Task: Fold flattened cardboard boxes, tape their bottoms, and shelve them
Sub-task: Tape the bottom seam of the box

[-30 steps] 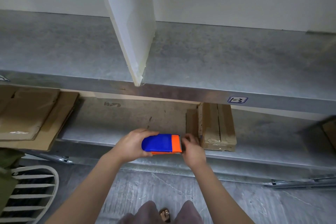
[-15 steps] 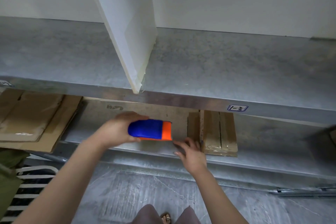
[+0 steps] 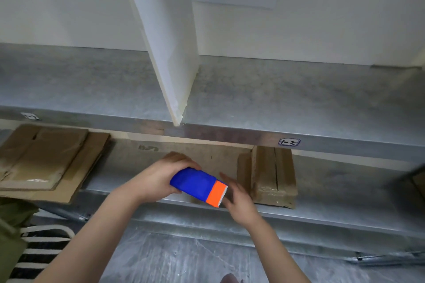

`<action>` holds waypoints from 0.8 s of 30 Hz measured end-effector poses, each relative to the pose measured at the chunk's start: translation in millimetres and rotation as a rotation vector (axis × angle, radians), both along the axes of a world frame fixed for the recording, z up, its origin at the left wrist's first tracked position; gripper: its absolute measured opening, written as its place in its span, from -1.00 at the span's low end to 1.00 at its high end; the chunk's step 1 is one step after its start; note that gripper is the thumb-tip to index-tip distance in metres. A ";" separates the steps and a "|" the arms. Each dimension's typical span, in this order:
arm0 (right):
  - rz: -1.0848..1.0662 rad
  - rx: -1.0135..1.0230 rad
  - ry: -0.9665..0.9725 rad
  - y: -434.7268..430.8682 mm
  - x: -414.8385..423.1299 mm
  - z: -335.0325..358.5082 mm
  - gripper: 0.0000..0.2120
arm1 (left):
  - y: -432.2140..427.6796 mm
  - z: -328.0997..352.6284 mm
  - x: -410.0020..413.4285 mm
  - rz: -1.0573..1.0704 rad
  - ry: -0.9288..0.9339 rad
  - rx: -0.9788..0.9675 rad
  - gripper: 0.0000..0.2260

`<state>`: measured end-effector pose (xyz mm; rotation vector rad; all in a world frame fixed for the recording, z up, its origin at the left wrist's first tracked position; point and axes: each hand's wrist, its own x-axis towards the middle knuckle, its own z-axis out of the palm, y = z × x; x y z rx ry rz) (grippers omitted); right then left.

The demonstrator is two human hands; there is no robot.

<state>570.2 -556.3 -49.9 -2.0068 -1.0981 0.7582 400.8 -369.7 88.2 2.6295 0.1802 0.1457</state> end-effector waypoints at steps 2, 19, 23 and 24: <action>0.032 0.086 0.077 0.5 1.7 7.8 -0.34 | -3.0 7.5 4.2 -0.020 -0.037 0.020 -0.52; -0.183 0.145 0.342 -33.8 -10.4 61.8 -0.88 | -50.9 37.7 0.2 -0.036 -0.101 -0.024 -0.46; -0.194 0.165 0.344 -61.4 -10.4 70.1 -0.71 | -56.4 35.1 -1.2 -0.010 -0.088 -0.050 -0.41; -0.227 0.169 0.343 -66.6 -7.7 66.2 -0.68 | -59.3 34.4 -0.2 -0.010 -0.085 -0.064 -0.40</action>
